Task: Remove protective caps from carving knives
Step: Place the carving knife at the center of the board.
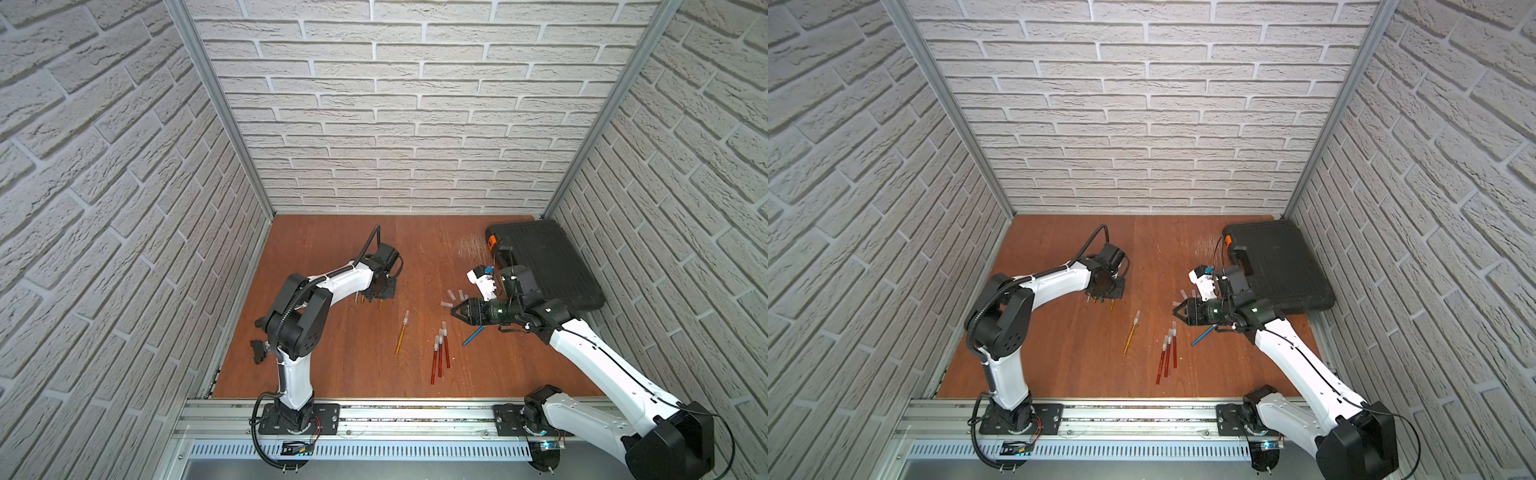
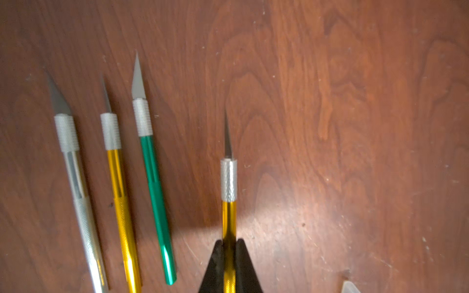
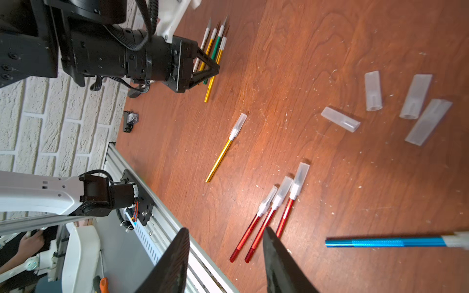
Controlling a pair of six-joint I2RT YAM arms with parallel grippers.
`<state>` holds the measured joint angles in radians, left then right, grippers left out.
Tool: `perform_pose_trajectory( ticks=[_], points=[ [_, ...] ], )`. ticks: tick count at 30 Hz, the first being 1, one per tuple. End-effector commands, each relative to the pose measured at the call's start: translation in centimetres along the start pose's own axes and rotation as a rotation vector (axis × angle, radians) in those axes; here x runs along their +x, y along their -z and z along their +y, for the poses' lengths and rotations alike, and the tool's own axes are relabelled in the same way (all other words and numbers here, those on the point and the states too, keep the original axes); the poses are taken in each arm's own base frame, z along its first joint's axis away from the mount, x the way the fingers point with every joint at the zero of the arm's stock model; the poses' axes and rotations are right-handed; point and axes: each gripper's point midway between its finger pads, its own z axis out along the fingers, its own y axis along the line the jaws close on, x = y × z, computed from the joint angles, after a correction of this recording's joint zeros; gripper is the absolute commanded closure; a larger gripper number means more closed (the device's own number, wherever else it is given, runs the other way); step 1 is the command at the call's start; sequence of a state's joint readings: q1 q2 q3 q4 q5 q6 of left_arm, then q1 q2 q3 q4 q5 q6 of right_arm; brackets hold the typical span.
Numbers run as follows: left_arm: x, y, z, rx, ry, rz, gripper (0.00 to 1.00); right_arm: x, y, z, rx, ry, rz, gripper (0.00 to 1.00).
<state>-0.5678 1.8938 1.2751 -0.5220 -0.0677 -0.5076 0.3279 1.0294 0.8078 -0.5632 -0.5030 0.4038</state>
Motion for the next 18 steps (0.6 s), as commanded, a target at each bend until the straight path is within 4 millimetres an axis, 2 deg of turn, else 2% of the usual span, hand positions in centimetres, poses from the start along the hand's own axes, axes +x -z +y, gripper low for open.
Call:
perform_pose_trajectory(
  ticks=[1,18],
  points=[
    [-0.7,-0.1,0.9,-0.033,-0.007,0.004,1.0,-0.8,0.9,-0.4,0.04,0.026,-0.067,0.51],
    [-2.2,-2.2,2.4,-0.077,0.013,0.038,1.0,-0.8,2.0,-0.7,0.074,0.045,-0.113,0.48]
  ],
)
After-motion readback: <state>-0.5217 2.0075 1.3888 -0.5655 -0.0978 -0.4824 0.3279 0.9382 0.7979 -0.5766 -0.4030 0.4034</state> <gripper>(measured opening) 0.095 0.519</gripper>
